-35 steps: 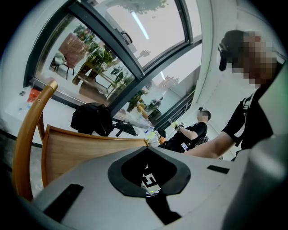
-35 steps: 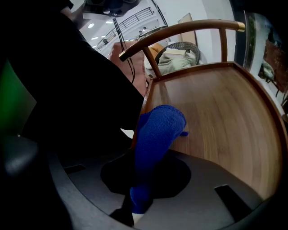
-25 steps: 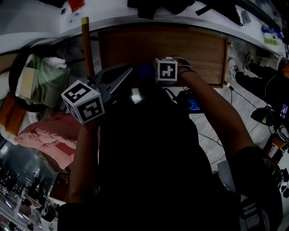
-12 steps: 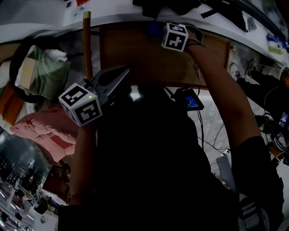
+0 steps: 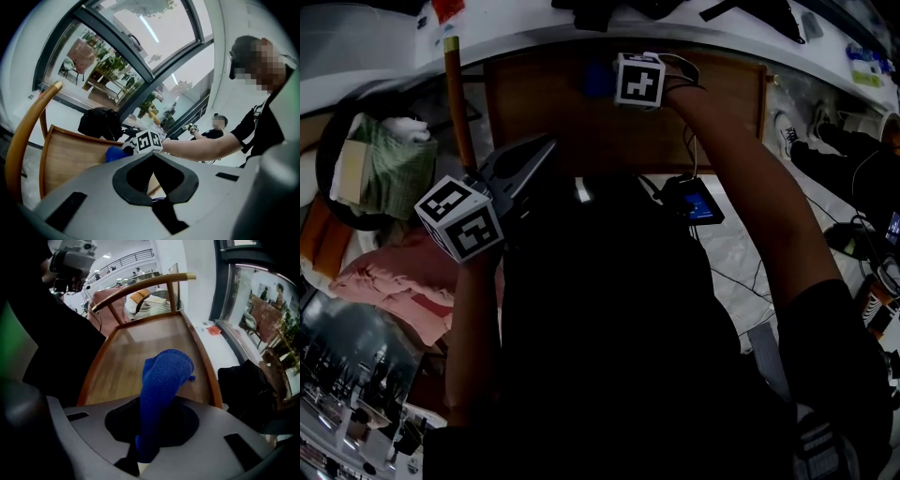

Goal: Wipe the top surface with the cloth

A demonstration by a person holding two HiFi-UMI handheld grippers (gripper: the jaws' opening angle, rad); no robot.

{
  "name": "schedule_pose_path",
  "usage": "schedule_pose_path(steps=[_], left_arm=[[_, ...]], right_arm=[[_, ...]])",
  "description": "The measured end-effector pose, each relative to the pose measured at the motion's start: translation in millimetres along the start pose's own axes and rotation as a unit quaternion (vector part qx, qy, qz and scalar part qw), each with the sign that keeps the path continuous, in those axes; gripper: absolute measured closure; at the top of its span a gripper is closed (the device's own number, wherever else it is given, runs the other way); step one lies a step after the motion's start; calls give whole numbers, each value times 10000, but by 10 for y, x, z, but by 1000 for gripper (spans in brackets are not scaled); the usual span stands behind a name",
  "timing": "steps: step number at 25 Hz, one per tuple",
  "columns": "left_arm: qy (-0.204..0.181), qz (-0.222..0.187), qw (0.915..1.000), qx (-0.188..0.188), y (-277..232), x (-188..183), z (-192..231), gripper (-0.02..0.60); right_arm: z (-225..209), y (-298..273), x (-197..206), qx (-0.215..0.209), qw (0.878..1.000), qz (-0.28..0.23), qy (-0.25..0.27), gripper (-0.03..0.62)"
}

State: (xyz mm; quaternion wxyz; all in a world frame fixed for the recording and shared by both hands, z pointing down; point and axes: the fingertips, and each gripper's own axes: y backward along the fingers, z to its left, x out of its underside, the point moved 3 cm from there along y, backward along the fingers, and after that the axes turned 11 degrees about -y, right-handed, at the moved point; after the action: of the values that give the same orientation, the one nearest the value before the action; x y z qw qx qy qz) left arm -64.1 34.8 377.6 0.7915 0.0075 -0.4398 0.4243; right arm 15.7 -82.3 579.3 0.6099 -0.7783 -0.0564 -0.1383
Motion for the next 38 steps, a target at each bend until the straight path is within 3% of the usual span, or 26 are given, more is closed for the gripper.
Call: schedule_pose_path(steps=[9,19,25,36,38], left_arm=[[-55,291,9989,365,-163,-14,5,571],[36,249,9983,532,-223,-84,-30,571],[-53,315,9979,566,-260,-118,-20,571],[-89,272,9979,580,-296,-157,-38,571],[-115,215,9981,564,-283,-196,-42,571]], right_arm=[[765,-214,101,-594,9980,82,212,532],[1322,-316,227,-1247,9916,142,314,533],[1450,-347,252,-1350,9902,178,307,533],[1609,-310,396,-2023,9789,289,-102,531],[1292,-197,377,-1579,9869,32,-318,531]])
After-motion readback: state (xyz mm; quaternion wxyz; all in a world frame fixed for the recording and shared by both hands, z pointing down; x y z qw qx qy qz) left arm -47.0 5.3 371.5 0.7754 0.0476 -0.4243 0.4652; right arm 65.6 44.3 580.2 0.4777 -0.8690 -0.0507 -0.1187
